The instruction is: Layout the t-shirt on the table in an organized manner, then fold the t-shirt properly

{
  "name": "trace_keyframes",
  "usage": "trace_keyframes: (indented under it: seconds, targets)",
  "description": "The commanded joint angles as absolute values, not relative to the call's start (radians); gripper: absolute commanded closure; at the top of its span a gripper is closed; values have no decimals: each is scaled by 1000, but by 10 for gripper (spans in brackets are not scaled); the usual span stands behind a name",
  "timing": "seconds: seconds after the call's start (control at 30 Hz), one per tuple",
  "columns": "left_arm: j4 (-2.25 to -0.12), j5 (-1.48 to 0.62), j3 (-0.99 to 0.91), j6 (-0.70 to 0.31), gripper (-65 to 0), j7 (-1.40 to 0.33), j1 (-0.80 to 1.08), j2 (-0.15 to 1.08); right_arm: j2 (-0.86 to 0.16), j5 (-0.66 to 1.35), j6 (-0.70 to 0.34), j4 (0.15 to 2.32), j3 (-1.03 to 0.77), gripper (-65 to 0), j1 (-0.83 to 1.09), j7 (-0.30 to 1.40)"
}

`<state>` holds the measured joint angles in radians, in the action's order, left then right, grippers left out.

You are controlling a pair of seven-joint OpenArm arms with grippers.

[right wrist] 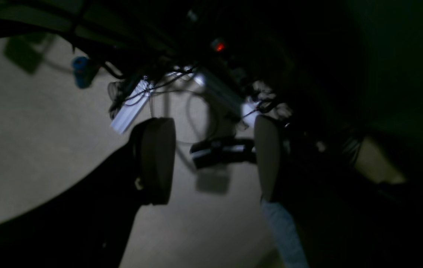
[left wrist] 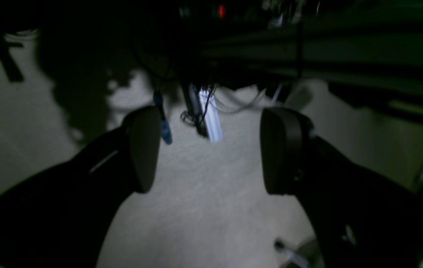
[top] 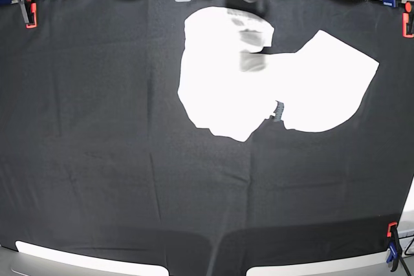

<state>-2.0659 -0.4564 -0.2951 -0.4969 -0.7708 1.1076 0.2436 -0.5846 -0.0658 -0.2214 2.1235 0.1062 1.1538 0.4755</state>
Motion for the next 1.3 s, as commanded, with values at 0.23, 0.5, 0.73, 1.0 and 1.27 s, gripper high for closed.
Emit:
trace_keyframes:
  seconds: [0.23,0.5,0.73,1.0,1.27]
  targets:
    - [-2166,-478,-300,-497,-382,-748,975,247,-590,-212,-131,2166,105,-329,1005,427]
    - [-2166,-525,-300,-498,-382,-646,675,247,-590,-71,-131,2166,106,-329,696,355]
    - [-2166,-525,-300,-498,-382,-564,479,247,-468,-14,-131,2166,106,-329,488,360]
    - [-2166,-526,-300,-498,-382,-549,382,247,-299,43,-133,2134,106,-329,389,471]
    - [-2166,-525,-300,-498,-382,-556,382,247,-193,120,-266,1850,106,-329,279,464]
